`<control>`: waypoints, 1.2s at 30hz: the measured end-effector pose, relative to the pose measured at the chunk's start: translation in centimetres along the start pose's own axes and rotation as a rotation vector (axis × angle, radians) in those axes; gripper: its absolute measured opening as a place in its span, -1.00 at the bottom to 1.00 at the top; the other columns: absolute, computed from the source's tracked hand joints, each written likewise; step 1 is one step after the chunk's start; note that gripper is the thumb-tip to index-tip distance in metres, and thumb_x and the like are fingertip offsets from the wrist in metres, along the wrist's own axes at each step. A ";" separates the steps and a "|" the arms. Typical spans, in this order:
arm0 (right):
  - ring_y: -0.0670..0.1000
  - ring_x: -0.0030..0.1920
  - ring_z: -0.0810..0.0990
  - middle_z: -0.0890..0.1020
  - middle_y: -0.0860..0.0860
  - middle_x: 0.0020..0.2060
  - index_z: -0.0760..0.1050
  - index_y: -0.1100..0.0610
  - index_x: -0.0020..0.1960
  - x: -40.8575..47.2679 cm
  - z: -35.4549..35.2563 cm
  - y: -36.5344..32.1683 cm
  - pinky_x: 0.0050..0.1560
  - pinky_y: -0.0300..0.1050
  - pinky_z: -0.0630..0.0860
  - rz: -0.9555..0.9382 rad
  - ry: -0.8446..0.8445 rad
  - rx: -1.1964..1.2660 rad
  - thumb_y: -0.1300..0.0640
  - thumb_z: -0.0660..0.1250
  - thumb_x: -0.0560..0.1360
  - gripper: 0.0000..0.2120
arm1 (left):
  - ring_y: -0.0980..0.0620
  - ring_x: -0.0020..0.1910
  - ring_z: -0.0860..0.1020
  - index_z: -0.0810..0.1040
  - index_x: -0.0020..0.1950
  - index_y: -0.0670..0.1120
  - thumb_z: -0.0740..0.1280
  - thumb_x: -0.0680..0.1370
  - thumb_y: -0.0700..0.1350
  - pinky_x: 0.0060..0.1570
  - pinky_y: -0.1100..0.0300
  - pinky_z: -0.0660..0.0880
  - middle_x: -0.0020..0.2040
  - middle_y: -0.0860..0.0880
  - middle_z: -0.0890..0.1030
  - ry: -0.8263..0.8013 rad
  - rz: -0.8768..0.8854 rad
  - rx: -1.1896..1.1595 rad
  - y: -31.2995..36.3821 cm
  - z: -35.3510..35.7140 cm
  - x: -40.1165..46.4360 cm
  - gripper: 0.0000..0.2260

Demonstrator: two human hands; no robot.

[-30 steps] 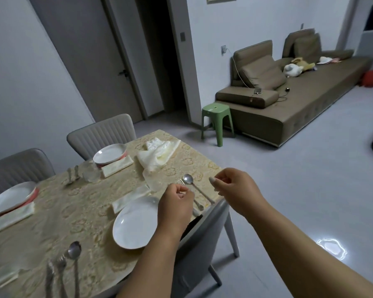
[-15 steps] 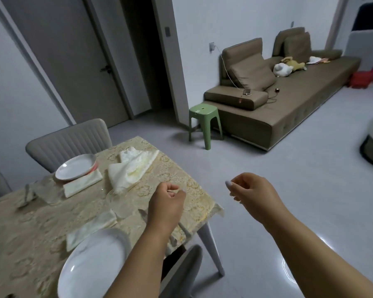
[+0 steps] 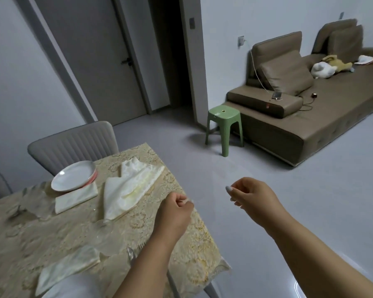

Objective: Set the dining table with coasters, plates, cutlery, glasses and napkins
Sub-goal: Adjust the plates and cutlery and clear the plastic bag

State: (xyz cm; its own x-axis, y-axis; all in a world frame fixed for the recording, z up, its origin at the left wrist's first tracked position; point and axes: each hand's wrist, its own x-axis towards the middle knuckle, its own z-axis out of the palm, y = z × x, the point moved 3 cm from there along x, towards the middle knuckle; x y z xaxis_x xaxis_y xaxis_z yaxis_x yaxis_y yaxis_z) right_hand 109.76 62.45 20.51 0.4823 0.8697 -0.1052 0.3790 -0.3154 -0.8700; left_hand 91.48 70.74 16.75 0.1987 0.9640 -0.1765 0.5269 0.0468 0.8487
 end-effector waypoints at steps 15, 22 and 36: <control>0.01 -0.18 0.62 0.66 0.00 -0.26 0.55 0.09 -0.15 23.1 -2.3 -1.1 -0.03 0.02 0.59 -0.202 -0.384 -0.080 -0.04 0.32 0.52 -0.80 | 0.03 0.01 0.58 0.33 0.36 0.03 0.31 0.54 0.03 0.07 0.05 0.54 0.11 0.04 0.53 0.373 -0.283 -0.080 4.2 6.7 12.8 -0.59; -0.04 -0.19 0.61 0.65 0.00 -0.24 0.54 0.11 -0.13 29.7 -0.4 -1.2 -0.04 0.00 0.59 -0.239 -0.575 -0.066 -0.02 0.32 0.53 -0.80 | 0.09 0.07 0.41 0.29 0.45 0.06 0.28 0.56 0.06 0.05 0.26 0.36 0.43 -0.03 0.11 0.466 -0.423 0.088 4.4 8.3 15.2 -0.53; 0.09 -0.16 0.63 0.67 0.05 -0.24 0.55 0.13 -0.14 39.4 14.8 -6.8 -0.03 0.07 0.58 -0.346 -0.848 -0.170 -0.04 0.33 0.51 -0.77 | -0.02 0.54 -0.27 0.49 0.26 0.25 0.17 0.57 0.22 0.50 -0.09 -0.14 0.58 0.01 -0.20 0.563 -0.668 0.423 -4.8 -0.6 24.4 -0.71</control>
State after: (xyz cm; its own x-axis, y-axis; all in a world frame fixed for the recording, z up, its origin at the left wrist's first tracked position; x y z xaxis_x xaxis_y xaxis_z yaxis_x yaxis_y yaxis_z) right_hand 114.51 104.51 15.18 -0.3917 0.8913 -0.2282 0.5372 0.0202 -0.8432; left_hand 93.28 94.22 8.65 -0.6158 0.7622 -0.1996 0.6630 0.6381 0.3915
